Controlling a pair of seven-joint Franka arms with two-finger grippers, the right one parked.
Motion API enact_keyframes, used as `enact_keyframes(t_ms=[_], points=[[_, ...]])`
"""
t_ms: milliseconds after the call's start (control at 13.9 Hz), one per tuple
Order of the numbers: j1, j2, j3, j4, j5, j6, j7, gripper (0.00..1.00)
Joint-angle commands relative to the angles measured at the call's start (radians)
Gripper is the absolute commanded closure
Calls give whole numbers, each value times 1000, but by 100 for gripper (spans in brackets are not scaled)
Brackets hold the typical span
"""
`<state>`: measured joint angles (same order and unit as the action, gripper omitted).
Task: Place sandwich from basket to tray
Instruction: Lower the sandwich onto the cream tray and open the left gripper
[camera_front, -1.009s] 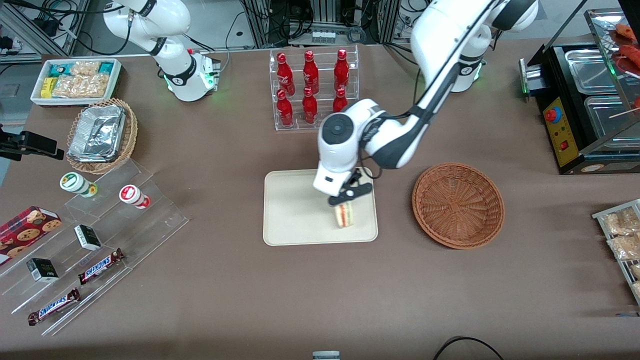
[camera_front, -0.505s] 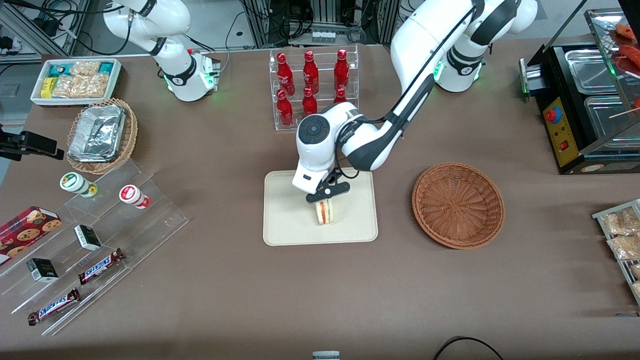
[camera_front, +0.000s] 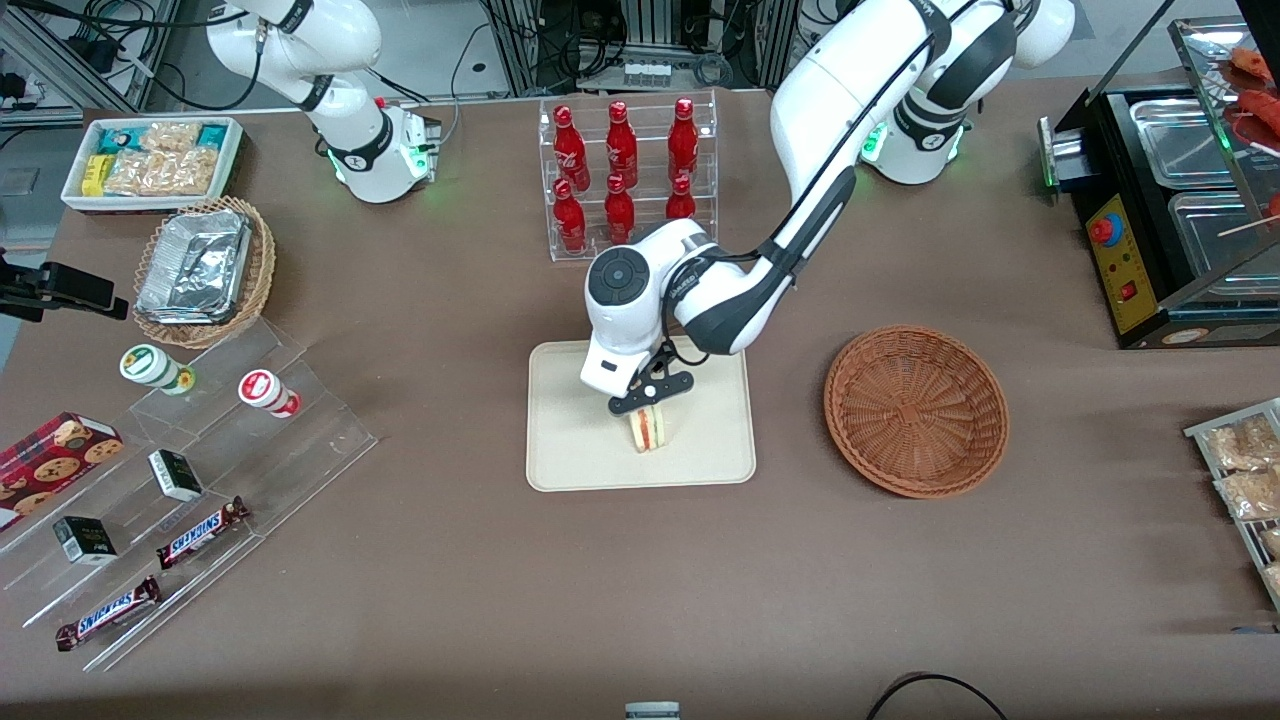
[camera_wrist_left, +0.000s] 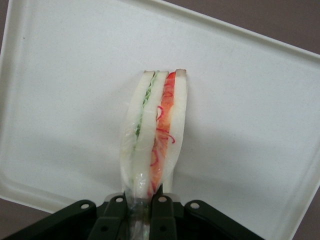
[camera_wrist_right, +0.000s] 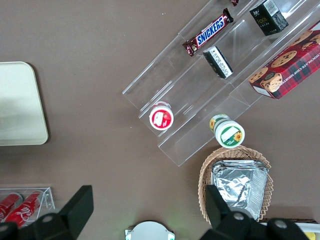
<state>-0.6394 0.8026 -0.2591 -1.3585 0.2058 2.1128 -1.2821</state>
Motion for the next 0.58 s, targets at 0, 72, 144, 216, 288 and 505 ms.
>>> enact_keyframes(t_ms=[0,72,144,216,288,505], points=[[-19,14,12,45,24,-30,-28,0],[-19,12,12,45,24,-31,-26,0],[-19,7,14,45,26,-33,-26,0],[-17,-2,14,45,24,-42,-25,0],[-16,-12,14,45,24,-48,-23,0],[-6,-66,12,47,21,-92,-14,0]])
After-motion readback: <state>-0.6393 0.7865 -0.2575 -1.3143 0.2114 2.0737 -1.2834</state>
